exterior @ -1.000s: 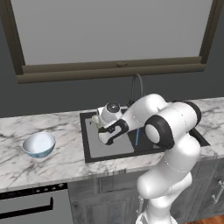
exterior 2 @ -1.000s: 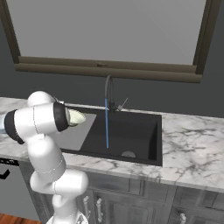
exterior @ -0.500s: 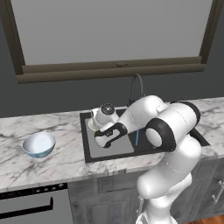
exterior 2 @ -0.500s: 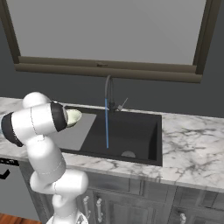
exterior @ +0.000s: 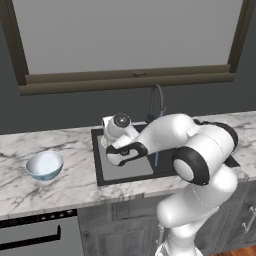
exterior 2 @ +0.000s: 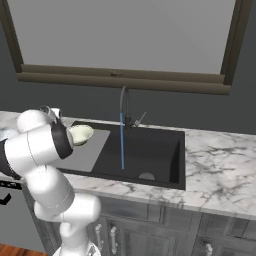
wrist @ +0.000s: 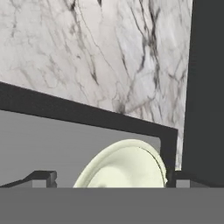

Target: Rinse each bowl for a few seconds and place them down in the sink or on the counter.

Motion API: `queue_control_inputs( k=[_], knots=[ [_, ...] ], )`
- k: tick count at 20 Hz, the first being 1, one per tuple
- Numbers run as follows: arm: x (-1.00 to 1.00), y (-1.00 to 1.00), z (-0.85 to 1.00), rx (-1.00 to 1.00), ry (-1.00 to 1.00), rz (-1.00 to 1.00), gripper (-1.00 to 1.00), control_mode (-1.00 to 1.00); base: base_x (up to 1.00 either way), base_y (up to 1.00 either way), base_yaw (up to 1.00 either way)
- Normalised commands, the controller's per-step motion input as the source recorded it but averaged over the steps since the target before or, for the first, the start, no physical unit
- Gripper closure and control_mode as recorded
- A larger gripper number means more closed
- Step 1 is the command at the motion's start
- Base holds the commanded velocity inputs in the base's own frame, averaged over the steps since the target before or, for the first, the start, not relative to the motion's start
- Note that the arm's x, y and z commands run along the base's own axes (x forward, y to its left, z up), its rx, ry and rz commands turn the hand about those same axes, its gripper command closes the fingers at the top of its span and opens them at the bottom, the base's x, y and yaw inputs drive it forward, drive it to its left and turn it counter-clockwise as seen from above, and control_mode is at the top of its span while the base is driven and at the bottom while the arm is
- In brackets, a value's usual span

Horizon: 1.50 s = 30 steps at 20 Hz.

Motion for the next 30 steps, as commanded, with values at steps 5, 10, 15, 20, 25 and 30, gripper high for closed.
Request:
queue_control_inputs(
  k=[5, 10, 15, 20, 25, 30],
  knots=[
    [-0.20, 0.14, 0.61, 0.00, -0.05, 0.01, -1.00, -1.00, 0.00, 0.00, 0.00],
    [-0.28, 0.10, 0.47, 0.02, -0.03, 0.14, -1.00, -1.00, 0.00, 0.00, 0.00],
    [-0.18, 0.00, 0.46, 0.02, -0.03, 0.26, -1.00, -1.00, 0.00, 0.00, 0.00],
    [-0.11, 0.02, 0.42, -0.02, 0.00, 0.27, -1.00, -1.00, 0.00, 0.00, 0.00],
    [-0.22, 0.08, 0.34, -0.07, 0.00, 0.23, -1.00, -1.00, 0.00, 0.00, 0.00],
    [-0.31, 0.17, 0.26, -0.10, 0.02, 0.20, -1.00, -1.00, 0.00, 0.00, 0.00]
  ],
)
